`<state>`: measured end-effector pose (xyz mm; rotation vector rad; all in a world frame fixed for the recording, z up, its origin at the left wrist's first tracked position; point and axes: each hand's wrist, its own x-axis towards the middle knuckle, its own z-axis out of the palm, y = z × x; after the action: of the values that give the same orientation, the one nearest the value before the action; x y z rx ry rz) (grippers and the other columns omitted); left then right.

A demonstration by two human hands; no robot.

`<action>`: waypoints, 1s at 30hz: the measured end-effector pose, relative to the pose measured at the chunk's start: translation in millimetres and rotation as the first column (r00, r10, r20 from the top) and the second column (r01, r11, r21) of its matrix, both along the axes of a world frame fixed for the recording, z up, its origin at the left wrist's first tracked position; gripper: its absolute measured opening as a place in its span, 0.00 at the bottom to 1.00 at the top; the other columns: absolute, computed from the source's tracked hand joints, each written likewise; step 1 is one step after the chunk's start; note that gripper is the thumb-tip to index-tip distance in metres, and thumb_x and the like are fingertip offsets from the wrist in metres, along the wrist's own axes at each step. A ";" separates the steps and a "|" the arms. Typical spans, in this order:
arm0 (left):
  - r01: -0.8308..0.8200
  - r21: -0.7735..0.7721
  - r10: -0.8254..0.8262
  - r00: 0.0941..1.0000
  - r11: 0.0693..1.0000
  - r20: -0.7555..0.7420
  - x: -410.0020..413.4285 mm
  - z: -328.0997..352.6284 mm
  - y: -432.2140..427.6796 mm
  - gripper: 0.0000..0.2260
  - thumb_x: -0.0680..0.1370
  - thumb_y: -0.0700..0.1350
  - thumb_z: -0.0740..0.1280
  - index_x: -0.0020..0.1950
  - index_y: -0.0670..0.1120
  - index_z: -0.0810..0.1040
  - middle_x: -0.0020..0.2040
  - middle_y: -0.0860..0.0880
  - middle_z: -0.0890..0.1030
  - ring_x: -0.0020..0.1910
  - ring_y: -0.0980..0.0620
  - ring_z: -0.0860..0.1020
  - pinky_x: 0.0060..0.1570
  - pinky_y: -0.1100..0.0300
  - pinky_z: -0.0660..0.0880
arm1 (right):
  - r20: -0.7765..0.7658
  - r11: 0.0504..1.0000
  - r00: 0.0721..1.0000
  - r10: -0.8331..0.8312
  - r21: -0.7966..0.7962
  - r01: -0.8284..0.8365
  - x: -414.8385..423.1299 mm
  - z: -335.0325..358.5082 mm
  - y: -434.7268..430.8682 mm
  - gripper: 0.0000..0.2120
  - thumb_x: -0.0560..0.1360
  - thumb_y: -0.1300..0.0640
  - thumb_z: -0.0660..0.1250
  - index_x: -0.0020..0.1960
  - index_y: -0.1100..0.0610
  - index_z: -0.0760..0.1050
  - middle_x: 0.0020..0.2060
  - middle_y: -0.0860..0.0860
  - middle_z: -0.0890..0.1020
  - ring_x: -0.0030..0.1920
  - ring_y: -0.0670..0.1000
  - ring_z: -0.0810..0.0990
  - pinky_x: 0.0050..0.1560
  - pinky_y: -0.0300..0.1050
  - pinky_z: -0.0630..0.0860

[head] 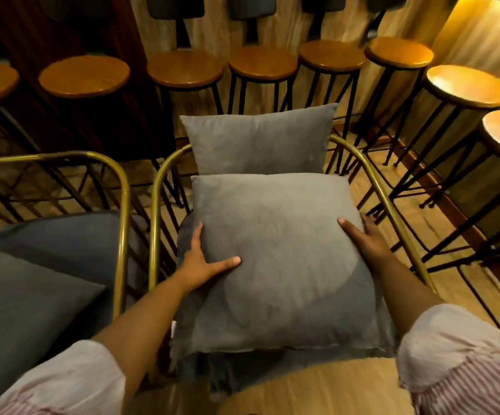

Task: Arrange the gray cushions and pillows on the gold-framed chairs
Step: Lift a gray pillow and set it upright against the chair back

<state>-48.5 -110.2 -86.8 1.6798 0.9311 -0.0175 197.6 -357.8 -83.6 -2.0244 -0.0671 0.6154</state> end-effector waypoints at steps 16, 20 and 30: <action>0.224 0.109 -0.187 0.944 0.969 -0.272 17.9 -9.6 6.1 0.54 0.64 0.68 0.70 0.78 0.56 0.39 0.79 0.43 0.51 0.77 0.40 0.54 0.74 0.45 0.58 | 0.369 0.879 0.855 0.363 -0.441 -0.183 -9.3 -24.9 27.5 0.38 0.72 0.32 0.58 0.75 0.51 0.59 0.76 0.56 0.60 0.75 0.59 0.59 0.74 0.60 0.55; 0.236 0.249 -0.196 0.965 0.939 -0.177 -10.3 20.3 12.4 0.37 0.71 0.60 0.69 0.76 0.47 0.62 0.74 0.45 0.66 0.72 0.43 0.67 0.69 0.52 0.67 | 0.502 0.882 0.734 0.458 -0.364 -0.301 -42.8 -3.3 69.3 0.25 0.77 0.44 0.60 0.70 0.55 0.69 0.73 0.57 0.67 0.73 0.58 0.64 0.72 0.56 0.60; -0.112 0.431 0.176 0.978 0.895 -0.112 -203.6 53.0 93.3 0.19 0.77 0.46 0.67 0.67 0.42 0.74 0.64 0.42 0.77 0.62 0.43 0.76 0.60 0.58 0.70 | 0.528 0.695 0.567 0.632 -0.062 -0.717 -225.7 15.2 244.4 0.24 0.74 0.45 0.60 0.60 0.61 0.78 0.60 0.61 0.78 0.63 0.58 0.75 0.66 0.41 0.64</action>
<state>-252.2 -16.9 -33.8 2.0238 1.2377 0.1739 -28.2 -113.4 -68.3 -1.9080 -1.2511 0.4768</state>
